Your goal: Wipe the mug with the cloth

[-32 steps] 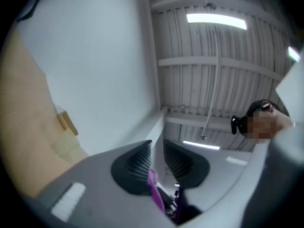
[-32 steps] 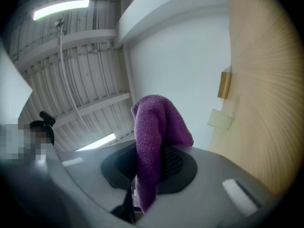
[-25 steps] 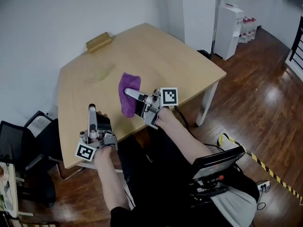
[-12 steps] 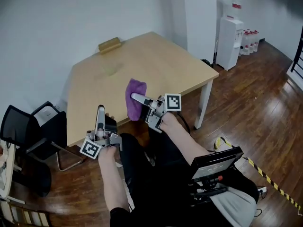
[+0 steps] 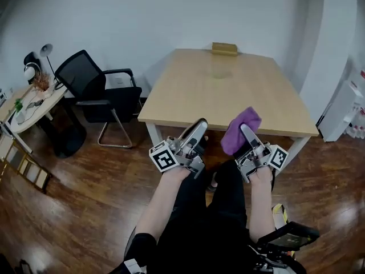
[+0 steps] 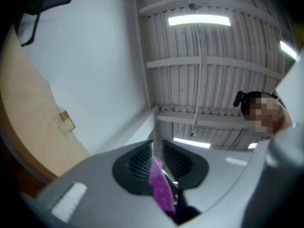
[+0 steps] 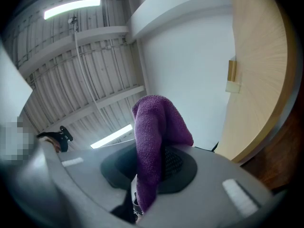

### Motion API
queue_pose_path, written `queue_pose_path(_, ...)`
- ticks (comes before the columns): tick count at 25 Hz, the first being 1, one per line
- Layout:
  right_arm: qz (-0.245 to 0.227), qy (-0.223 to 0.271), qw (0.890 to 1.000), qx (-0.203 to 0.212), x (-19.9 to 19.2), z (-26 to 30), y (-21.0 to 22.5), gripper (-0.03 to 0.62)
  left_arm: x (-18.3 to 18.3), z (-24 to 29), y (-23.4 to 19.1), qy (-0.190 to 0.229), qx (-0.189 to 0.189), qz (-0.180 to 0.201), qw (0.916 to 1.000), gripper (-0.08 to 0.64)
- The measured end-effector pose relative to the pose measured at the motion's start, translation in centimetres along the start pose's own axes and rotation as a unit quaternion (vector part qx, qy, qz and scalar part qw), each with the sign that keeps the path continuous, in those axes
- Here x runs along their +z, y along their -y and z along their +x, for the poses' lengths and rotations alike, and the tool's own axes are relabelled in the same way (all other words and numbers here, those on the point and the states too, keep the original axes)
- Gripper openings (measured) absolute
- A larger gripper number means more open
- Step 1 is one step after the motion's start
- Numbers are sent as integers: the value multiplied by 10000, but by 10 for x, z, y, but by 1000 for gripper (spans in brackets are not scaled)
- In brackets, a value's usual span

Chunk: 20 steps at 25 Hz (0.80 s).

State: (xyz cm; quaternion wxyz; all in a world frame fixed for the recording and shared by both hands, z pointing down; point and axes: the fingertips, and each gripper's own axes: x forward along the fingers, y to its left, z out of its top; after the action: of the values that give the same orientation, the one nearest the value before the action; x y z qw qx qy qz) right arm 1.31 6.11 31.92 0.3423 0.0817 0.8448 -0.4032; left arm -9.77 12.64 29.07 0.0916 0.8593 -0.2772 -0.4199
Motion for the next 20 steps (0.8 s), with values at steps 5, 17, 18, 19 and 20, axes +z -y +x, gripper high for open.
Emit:
queue_pose_path(5,-142,-69,9998,126,-24,-15,-46,55,-8,-12,47,-42,-58,90,9999,55)
queue_pose_path(17,-402,-47,9987,320,-57,-54,-133,55,-27,-26,143,-100,-330,234,9991,46)
queue_pose_path(18,-408,-53,9986,321,-58,-54,-135,55,-27,-26,145,-94,-341,226,9991,46)
queue_pose_path(19,-411,-62,9986,321,-59,-54,-137,55,-26,-27,147,-81,-345,215,9991,44)
queue_pose_path(20,-415,-71,9986,323,-60,-54,-138,55,-26,-28,148,-67,-342,202,9992,44)
